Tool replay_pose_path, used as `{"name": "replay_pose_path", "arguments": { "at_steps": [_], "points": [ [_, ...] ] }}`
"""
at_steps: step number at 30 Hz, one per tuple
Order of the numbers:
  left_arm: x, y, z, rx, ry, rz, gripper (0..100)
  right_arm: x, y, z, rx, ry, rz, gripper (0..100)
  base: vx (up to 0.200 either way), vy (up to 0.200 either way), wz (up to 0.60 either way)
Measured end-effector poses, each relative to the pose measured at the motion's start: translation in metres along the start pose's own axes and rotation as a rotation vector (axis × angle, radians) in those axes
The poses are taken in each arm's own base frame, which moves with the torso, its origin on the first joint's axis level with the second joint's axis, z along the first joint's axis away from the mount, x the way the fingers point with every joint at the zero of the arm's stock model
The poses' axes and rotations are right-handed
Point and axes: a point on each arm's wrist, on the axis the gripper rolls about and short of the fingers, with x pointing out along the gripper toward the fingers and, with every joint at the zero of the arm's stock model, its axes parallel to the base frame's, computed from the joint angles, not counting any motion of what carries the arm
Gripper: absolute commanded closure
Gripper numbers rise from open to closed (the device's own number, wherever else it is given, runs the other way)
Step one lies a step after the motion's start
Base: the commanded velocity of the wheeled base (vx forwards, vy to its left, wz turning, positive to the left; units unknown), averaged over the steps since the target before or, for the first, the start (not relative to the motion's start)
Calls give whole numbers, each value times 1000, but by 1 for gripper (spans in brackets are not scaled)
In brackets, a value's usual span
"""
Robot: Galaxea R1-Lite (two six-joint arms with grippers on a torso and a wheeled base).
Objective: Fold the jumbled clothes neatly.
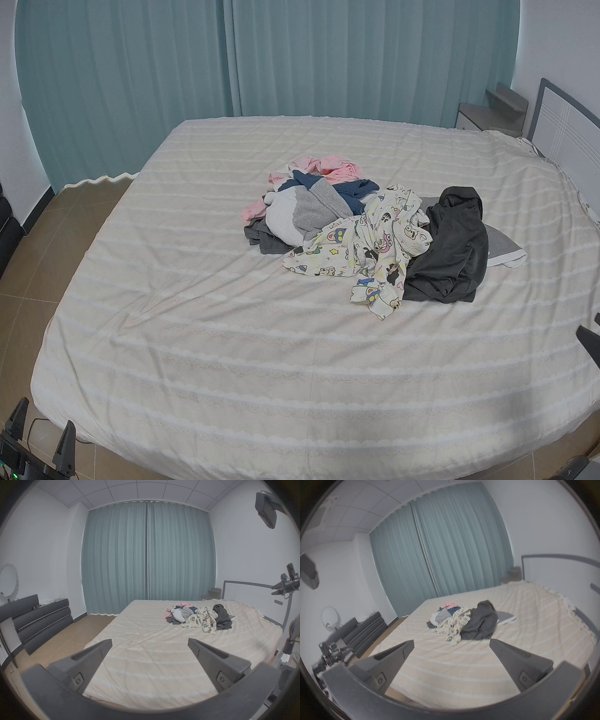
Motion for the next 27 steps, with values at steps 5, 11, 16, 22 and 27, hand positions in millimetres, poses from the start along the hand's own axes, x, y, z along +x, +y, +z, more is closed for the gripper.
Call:
{"name": "replay_pose_path", "arguments": {
  "at_steps": [5, 11, 16, 22, 27],
  "points": [
    [0, 0, 0, -1, 0, -2, 0, 49, 1, 11, 89, 120, 39, 0, 0, 0, 0],
    [0, 0, 0, -3, 0, -5, 0, 115, 5, 12, 163, 223, 43, 0, 0, 0, 0],
    [0, 0, 0, -4, -1, -6, 0, 175, 9, 5, 216, 287, 10, 0, 0, 0, 0],
    [0, 0, 0, -4, -1, -7, 0, 253, 14, -16, 262, 346, -41, 0, 0, 0, 0],
    [0, 0, 0, -6, 0, -8, 0, 318, 13, -42, 293, 374, -89, 0, 0, 0, 0]
  ]
}}
